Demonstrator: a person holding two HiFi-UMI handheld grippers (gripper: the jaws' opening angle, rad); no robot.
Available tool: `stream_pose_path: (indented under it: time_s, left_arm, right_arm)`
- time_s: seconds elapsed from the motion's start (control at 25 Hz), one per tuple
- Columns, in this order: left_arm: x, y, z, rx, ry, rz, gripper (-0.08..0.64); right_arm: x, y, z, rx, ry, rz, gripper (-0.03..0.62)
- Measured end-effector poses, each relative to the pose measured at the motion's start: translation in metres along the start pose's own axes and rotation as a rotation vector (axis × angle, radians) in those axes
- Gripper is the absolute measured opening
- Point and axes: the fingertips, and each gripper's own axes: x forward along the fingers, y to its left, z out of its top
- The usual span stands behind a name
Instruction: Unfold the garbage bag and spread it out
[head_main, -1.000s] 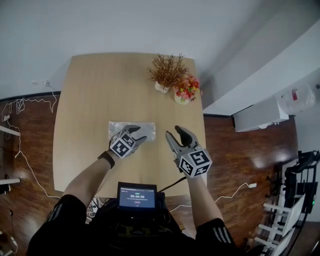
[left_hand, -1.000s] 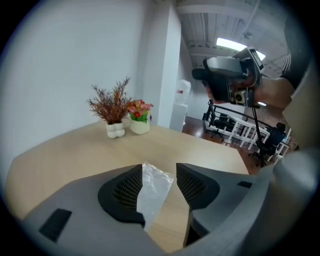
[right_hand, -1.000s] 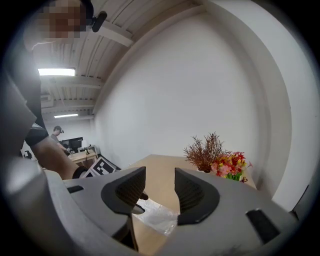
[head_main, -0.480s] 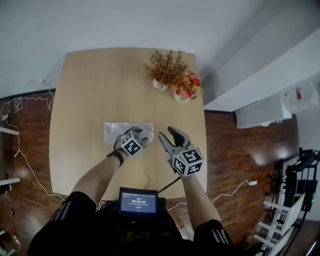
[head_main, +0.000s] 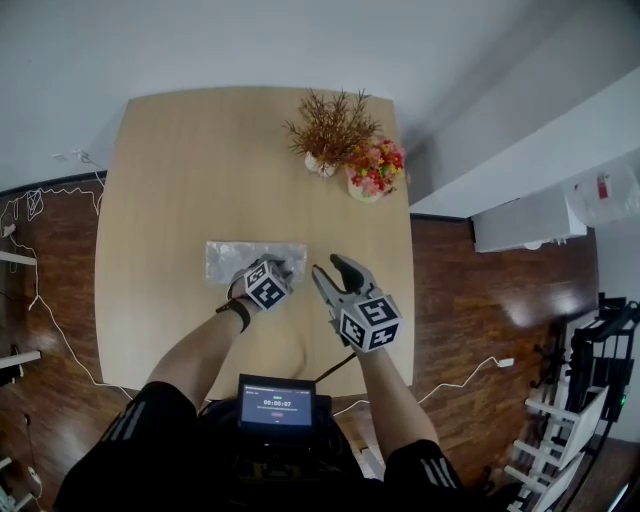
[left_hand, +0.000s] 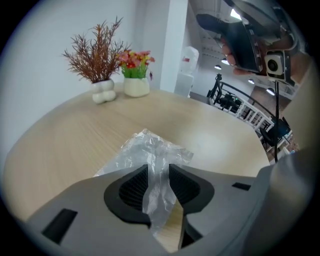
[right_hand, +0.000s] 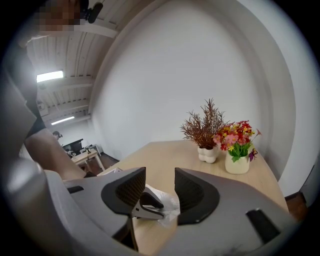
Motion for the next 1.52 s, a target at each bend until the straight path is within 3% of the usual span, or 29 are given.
stream_pose_path:
  time_s: [0.24,0.52,0.84,1.2,1.52]
  left_arm:
    - [-0.004,0.001,0.004,-0.030,-0.037,0.008,0.067]
    - [-0.041,0.007,0.027,-0.118,-0.197,0.002,0.000]
    - [-0.086,0.029,0.033,-0.218,-0.367,0.035,0.000]
    - [-0.156,0.044,0.030,-0.330,-0.585,0.046,0.000]
    - [-0.214,0.069,0.020,-0.424,-0.749,0.100,0.000]
  right_arm:
    - [0.004,-0.002,-0.003,0.010,0.005,-0.001,0.206]
    - [0.020,-0.008,-0.032,0.015,0.071,-0.014,0.206]
    - [0.039,-0.004,-0.065,0.000,0.153,-0.012,0.206]
    - [0.089,-0.010,-0.129,-0.166,0.355,-0.018,0.206]
    - [0.111,-0.017,-0.155,-0.278,0.497,-0.064,0.207]
